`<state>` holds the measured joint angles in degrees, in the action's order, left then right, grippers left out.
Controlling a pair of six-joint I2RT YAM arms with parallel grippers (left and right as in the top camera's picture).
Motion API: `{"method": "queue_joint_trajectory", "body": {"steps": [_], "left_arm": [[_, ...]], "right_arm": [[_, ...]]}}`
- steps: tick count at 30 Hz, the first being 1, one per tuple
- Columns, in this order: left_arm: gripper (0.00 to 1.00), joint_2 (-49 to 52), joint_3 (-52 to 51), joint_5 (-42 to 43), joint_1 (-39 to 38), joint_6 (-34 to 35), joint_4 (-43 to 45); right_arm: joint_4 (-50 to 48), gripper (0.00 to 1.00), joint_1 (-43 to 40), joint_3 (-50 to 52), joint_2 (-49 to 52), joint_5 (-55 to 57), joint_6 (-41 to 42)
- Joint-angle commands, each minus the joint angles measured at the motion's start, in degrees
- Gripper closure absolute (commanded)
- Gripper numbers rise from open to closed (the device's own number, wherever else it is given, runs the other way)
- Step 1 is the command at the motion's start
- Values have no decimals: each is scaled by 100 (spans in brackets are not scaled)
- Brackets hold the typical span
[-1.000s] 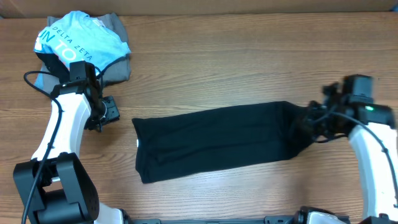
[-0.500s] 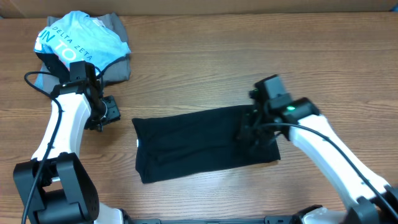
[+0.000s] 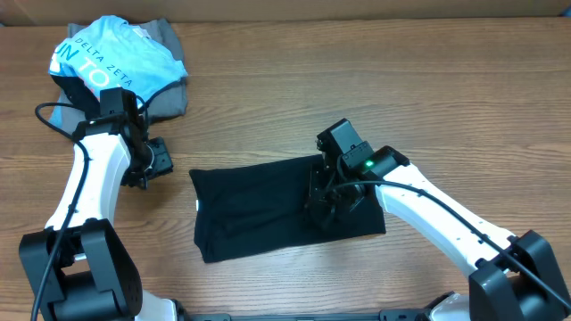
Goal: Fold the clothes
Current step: 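Fold the right end of the strip leftward over the middle with right gripper, then grasp the left end of the strip with the left gripper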
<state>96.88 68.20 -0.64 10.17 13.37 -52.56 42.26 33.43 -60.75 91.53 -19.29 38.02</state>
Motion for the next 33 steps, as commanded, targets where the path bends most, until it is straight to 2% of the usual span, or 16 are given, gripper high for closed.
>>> {"method": "queue_joint_trajectory", "body": {"steps": [1,8,9,10,11,12,14,21,22,23,24,25,29,30,31,33], "left_arm": [[56,-66,107,63,4,-72,-11],[56,-66,107,66,4,-72,-13],[56,-66,107,66,4,-72,-11],[55,-66,107,63,4,-72,-11],[48,-66,107,66,4,-72,-11],[44,-66,107,66,4,-72,-13],[40,-66,107,74,4,-72,-24],[33,-66,107,481,-7,-463,-149],[33,-66,107,525,-7,-461,-149],[32,-66,107,540,-7,-461,-149],[32,-66,107,540,-7,-461,-144],[32,-66,107,538,-7,-461,-142],[31,-66,107,538,-7,-461,-118],[31,-66,107,540,-7,-459,-114],[31,-66,107,540,-7,-459,-107],[31,-66,107,538,-7,-459,-101]], "right_arm": [[31,96,151,-59,2,-52,125],[22,93,433,-59,2,-92,125],[22,81,472,-59,2,-72,125],[22,59,483,-59,2,-63,125],[24,47,481,-61,0,-48,127],[24,38,470,-61,0,-46,125],[24,31,385,-85,-13,-13,118],[136,32,-251,-138,-203,79,35],[225,38,-356,-136,-203,79,42],[332,56,-457,-133,-199,81,59],[448,66,-573,-122,-195,83,63],[533,71,-675,-98,-195,83,63],[581,70,-911,151,-192,79,144],[527,60,-918,229,-181,59,151],[446,40,-918,310,-177,7,146],[229,24,-901,503,-177,-216,146]]}}
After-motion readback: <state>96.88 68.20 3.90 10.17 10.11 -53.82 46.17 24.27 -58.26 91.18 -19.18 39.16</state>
